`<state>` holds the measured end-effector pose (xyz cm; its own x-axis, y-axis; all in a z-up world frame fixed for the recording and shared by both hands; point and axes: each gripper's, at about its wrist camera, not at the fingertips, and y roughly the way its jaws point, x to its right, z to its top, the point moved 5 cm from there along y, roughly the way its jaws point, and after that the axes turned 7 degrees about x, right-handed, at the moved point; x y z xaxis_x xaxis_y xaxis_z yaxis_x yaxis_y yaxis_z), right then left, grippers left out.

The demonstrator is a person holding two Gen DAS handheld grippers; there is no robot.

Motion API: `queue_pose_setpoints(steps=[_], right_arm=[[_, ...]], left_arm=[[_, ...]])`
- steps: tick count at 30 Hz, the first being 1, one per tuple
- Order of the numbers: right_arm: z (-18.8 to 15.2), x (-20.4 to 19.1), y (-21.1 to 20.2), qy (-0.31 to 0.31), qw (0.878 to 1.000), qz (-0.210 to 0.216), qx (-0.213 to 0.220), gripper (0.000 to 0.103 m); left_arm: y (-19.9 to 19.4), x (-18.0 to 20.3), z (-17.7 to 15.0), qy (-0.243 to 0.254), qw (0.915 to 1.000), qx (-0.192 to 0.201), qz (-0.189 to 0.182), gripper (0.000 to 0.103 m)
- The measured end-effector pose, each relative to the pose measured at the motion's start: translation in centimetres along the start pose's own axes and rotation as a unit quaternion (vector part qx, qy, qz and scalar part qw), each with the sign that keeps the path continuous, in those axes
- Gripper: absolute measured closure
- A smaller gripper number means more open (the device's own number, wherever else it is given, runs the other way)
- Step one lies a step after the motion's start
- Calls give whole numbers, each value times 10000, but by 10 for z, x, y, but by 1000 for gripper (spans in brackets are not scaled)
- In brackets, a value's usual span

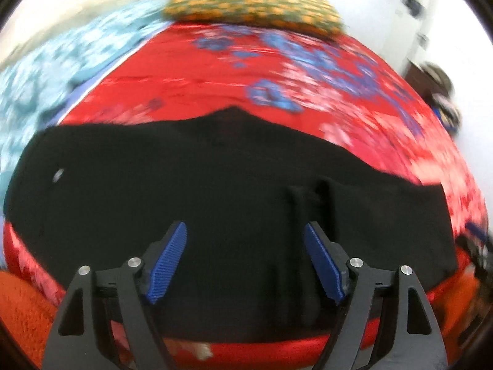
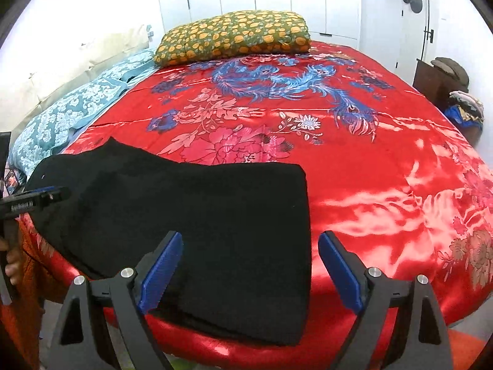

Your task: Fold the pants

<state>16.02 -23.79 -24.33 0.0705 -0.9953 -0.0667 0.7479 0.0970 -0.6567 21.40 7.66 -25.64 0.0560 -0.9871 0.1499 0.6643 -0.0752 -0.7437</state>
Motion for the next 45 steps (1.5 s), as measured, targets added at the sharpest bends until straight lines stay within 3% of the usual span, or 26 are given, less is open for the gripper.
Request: queue_pose_setpoints(steps=[2,4,11,16,23,27,32,34,36,39,43,45], right_arm=[[2,2,-2,32,10000,-30,47,14],[3,5,-5,50,9999,-72,99,14],[4,16,-13,229,9994,-181,181,14],[6,22,-17,295,9990,-211,271,13],[7,26,-13,372,9989,-203,204,13],[9,29,-17,352,9985,-296,308,13],[7,36,-14,456,9978,-413,227,13],[8,39,-15,491,9974,-455,248,13],[8,41,-15,559,9971,-461,229,13],[6,42,-15,582,9971,-446,214,13],[3,42,-14,626,9971,-401,179,13],[3,44,-11,690,9968,-374,154,13]], left_arm=[[4,-24,3,-480,9988,-1,126,23],[7,-36,3,-632,9976,7,283,23],[23,-44,-6,-615,9965,-193,528,23],[24,-40,-9,-235,9971,-175,699,23],[28,-38,-11,-84,9965,-280,779,19],[27,-22,19,212,9987,28,454,18],[62,-27,80,580,9949,298,771,6],[92,-35,91,871,9898,156,1120,3],[129,-48,82,1087,9838,-405,1364,0],[138,-55,76,1114,9889,-101,981,0],[146,-65,86,873,9941,-353,539,0],[147,-66,88,857,9949,-242,472,0]])
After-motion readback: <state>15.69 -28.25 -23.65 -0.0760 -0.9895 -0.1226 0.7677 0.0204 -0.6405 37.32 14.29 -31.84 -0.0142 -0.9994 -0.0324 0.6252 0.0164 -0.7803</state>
